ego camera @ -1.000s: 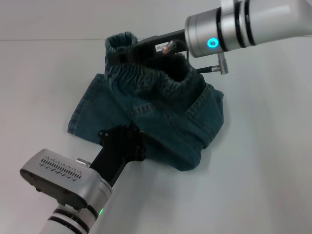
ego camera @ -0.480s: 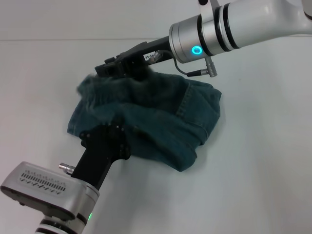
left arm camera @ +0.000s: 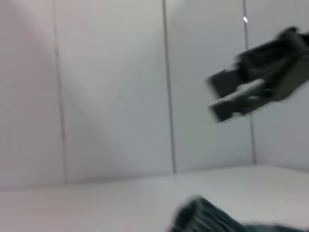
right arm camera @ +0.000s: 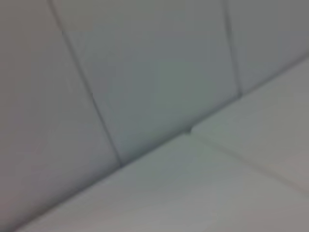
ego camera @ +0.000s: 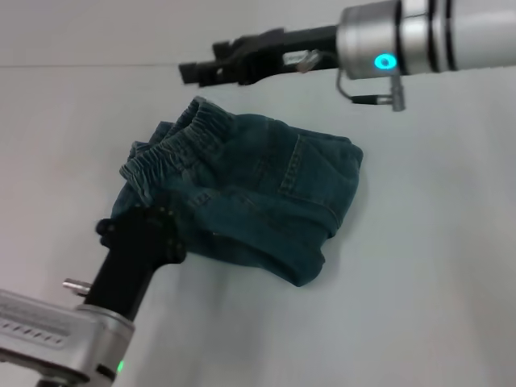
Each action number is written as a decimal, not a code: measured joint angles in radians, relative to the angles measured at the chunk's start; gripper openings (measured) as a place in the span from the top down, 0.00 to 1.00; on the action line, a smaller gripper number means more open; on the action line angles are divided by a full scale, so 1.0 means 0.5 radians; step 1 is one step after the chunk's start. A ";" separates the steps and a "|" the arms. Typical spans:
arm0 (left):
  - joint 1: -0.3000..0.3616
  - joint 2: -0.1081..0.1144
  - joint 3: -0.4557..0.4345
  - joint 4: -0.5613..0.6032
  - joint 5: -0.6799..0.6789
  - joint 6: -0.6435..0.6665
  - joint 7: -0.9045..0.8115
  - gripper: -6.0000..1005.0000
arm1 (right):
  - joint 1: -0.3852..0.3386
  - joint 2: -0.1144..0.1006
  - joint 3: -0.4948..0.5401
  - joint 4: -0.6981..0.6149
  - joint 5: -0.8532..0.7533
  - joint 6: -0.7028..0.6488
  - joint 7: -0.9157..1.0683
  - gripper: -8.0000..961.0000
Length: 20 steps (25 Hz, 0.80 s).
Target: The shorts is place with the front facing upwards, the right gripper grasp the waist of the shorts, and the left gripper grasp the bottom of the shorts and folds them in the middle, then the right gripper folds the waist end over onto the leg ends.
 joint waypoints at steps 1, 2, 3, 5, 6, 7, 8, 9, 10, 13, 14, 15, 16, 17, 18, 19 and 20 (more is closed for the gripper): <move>0.009 -0.001 0.000 0.017 0.001 0.049 -0.026 0.99 | -0.100 -0.003 0.010 -0.086 0.054 -0.010 -0.037 0.36; 0.016 0.001 0.006 0.047 0.005 0.109 -0.087 0.99 | -0.171 -0.005 0.025 -0.141 0.096 -0.019 -0.069 0.32; 0.015 0.008 0.015 0.085 0.010 0.163 -0.161 0.99 | -0.260 -0.009 0.052 -0.199 0.143 -0.043 -0.117 0.29; 0.001 0.023 0.071 0.212 0.046 0.273 -0.462 0.98 | -0.422 -0.011 0.138 -0.279 0.209 -0.150 -0.233 0.21; -0.009 0.027 0.094 0.274 0.065 0.313 -0.614 0.97 | -0.500 -0.011 0.195 -0.299 0.233 -0.227 -0.306 0.18; -0.024 0.033 0.136 0.409 0.105 0.377 -0.881 0.96 | -0.567 -0.012 0.248 -0.307 0.252 -0.315 -0.394 0.15; -0.036 0.036 0.167 0.514 0.136 0.422 -1.075 0.95 | -0.639 -0.011 0.298 -0.307 0.261 -0.399 -0.485 0.13; -0.057 0.036 0.228 0.682 0.191 0.466 -1.320 0.94 | -0.695 -0.011 0.329 -0.306 0.265 -0.469 -0.569 0.10; -0.075 0.034 0.292 0.817 0.241 0.502 -1.500 0.91 | -0.763 -0.009 0.351 -0.303 0.267 -0.526 -0.661 0.08; -0.133 0.025 0.549 1.220 0.349 0.570 -1.999 0.81 | -0.942 0.000 0.358 -0.296 0.266 -0.609 -0.857 0.05; -0.144 0.022 0.627 1.318 0.365 0.573 -2.095 0.78 | -0.993 0.003 0.354 -0.294 0.266 -0.617 -0.896 0.05; -0.155 0.020 0.716 1.427 0.374 0.573 -2.201 0.75 | -1.036 0.006 0.350 -0.287 0.266 -0.623 -0.928 0.05; -0.160 0.019 0.785 1.511 0.378 0.573 -2.275 0.71 | -1.072 0.008 0.348 -0.278 0.266 -0.627 -0.952 0.05; -0.162 0.018 0.843 1.572 0.379 0.572 -2.327 0.67 | -1.090 0.010 0.348 -0.273 0.269 -0.632 -0.963 0.05; -0.163 0.016 0.934 1.661 0.380 0.571 -2.403 0.63 | -1.109 0.012 0.348 -0.267 0.270 -0.641 -0.974 0.05; -0.163 0.014 1.002 1.735 0.380 0.569 -2.472 0.59 | -1.122 0.013 0.348 -0.265 0.274 -0.650 -0.982 0.05; -0.163 0.013 1.075 1.802 0.380 0.566 -2.535 0.55 | -1.130 0.013 0.349 -0.258 0.275 -0.661 -0.993 0.05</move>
